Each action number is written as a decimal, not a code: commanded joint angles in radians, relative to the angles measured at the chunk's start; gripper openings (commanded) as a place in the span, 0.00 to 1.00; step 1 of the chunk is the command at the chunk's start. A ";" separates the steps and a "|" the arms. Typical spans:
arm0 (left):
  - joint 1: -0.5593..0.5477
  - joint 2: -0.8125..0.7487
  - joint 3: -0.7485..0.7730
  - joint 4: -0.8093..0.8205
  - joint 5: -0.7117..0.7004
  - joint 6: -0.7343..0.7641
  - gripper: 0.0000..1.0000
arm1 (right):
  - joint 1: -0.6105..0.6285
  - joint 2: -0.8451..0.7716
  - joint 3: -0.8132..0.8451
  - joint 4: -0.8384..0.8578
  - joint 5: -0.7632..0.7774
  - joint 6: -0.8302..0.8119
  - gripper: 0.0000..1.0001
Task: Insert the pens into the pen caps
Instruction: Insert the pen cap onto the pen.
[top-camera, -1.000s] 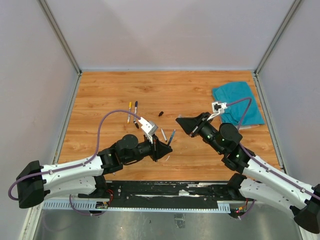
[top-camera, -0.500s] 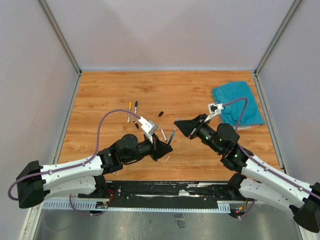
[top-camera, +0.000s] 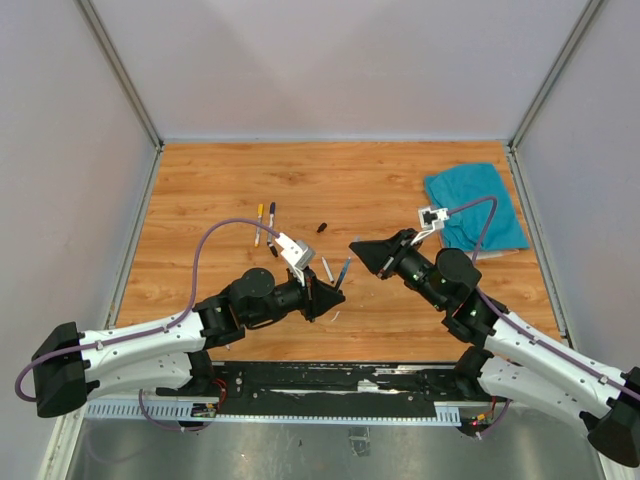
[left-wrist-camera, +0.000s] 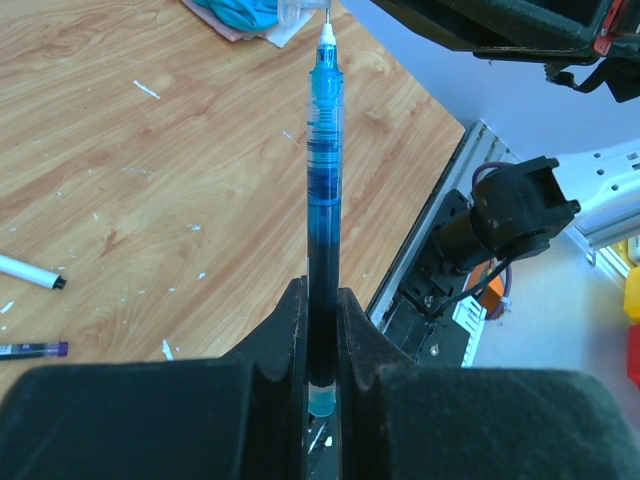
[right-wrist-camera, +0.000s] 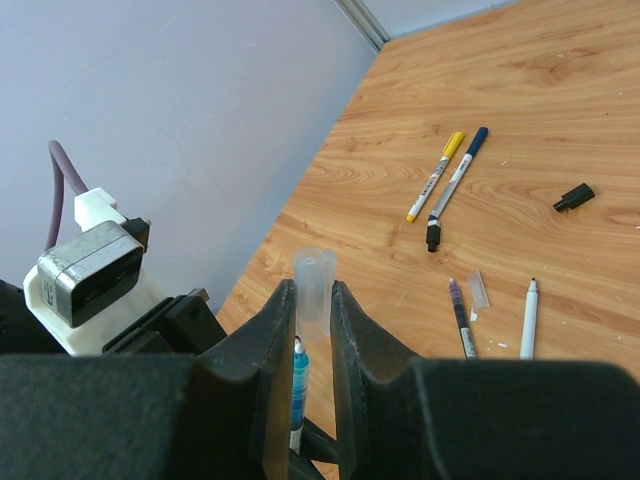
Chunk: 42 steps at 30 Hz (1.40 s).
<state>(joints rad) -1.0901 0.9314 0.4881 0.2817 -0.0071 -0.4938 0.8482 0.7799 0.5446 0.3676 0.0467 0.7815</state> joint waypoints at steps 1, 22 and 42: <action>-0.011 -0.012 0.032 0.010 -0.014 0.020 0.00 | -0.011 -0.024 -0.020 0.037 -0.006 0.000 0.06; -0.010 -0.003 0.033 0.008 -0.017 0.014 0.01 | -0.010 -0.024 -0.040 0.068 -0.068 -0.003 0.04; -0.010 -0.018 0.037 0.014 -0.031 0.008 0.01 | -0.010 0.017 -0.095 0.078 -0.166 0.024 0.14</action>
<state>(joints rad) -1.0901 0.9310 0.4881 0.2451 -0.0231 -0.4946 0.8467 0.7895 0.4786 0.4278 -0.0669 0.7937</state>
